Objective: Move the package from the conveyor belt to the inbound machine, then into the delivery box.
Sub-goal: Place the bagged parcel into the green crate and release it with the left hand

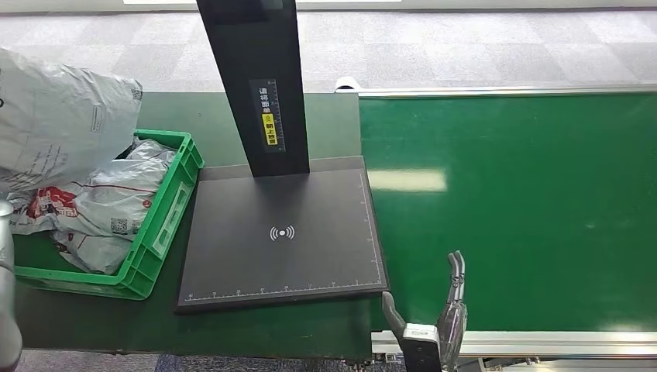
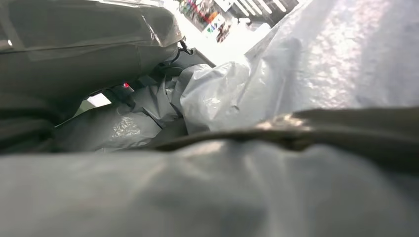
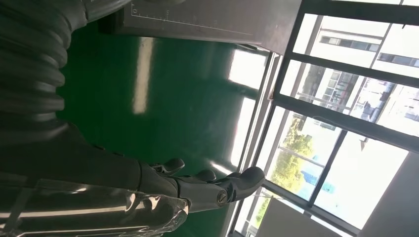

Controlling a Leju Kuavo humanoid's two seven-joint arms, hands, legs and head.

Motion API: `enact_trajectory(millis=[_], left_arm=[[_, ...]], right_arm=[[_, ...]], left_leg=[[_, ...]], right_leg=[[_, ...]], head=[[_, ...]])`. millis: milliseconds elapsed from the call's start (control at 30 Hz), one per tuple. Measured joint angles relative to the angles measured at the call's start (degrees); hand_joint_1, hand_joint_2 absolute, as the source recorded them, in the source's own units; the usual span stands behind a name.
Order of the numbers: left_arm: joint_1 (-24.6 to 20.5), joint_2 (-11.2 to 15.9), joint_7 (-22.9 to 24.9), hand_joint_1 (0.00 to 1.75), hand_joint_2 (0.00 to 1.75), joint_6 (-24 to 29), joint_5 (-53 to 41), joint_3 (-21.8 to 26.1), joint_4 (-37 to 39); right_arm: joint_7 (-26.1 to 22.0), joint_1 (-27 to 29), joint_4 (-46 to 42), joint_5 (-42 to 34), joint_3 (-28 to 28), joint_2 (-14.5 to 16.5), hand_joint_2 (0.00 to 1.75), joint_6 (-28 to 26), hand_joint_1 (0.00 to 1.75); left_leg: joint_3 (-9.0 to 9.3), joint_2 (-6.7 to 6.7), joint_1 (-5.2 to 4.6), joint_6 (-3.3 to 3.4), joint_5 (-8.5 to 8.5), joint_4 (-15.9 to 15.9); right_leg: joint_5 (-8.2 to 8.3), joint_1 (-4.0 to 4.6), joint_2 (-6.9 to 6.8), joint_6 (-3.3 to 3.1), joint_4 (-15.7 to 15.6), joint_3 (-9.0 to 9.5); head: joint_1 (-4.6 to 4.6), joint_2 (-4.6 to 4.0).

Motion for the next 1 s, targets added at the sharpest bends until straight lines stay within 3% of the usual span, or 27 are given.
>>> enact_trajectory(millis=[200, 467, 533, 733, 900, 1000], left_arm=[[-0.3, 0.9, -13.5, 1.75, 1.75, -2.2, 19.2, 3.1, -3.6], [-0.4, 1.7, -19.0, 1.75, 1.75, -2.7, 31.3, 4.4, -10.4], [-0.2, 2.2, -18.2, 1.75, 1.75, -2.2, 32.3, 3.5, -13.2], [2.8, 2.3, -13.2, 1.75, 1.75, 0.4, 15.0, -2.7, -17.7], [7.4, -0.7, -6.5, 1.75, 1.75, 0.5, -14.0, -5.3, -18.1], [9.4, -2.3, -5.0, 1.75, 1.75, 0.5, -19.5, -5.7, -18.1]], right_arm=[[0.0, -0.7, 0.6, -0.4, 0.2, 0.0, 1.75, 0.0, 0.00], [0.0, -1.5, 1.6, -0.7, 0.7, 0.0, 1.75, 0.0, 0.00], [0.0, -1.6, 1.7, -0.7, 0.8, 0.0, 1.75, 0.0, 0.00], [0.0, -1.5, 1.8, -1.1, 0.7, 0.0, 1.75, 0.0, 0.00], [0.7, -1.6, 1.8, -0.9, 0.9, 0.0, 1.75, 0.0, 0.00], [1.1, -1.6, 1.8, -0.8, 1.0, 0.0, 1.75, 0.0, 0.00]], left_leg=[[0.00, -0.01, 0.00, 0.00, 0.00, 0.0], [-0.02, -0.02, 0.02, -0.01, 0.01, 0.0], [-0.01, -0.03, 0.02, -0.01, 0.01, 0.0], [0.00, -0.13, -0.01, -0.01, 0.01, 0.0], [0.05, -0.06, -0.02, -0.01, 0.01, 0.0], [0.01, 0.01, 0.00, -0.01, 0.01, 0.0]], right_leg=[[0.00, 0.00, 0.00, 0.00, 0.0, 0.00], [0.00, 0.01, -0.02, 0.00, 0.0, 0.01], [0.00, 0.01, -0.03, 0.00, 0.0, 0.00], [-0.01, -0.01, -0.16, 0.00, 0.0, 0.04], [0.01, -0.01, -0.10, -0.02, 0.0, 0.06], [0.02, 0.00, 0.00, -0.04, 0.0, -0.02]], head=[[0.01, 0.00], [0.01, 0.00], [0.00, 0.00], [0.00, 0.00], [0.01, 0.00], [0.01, 0.00]])
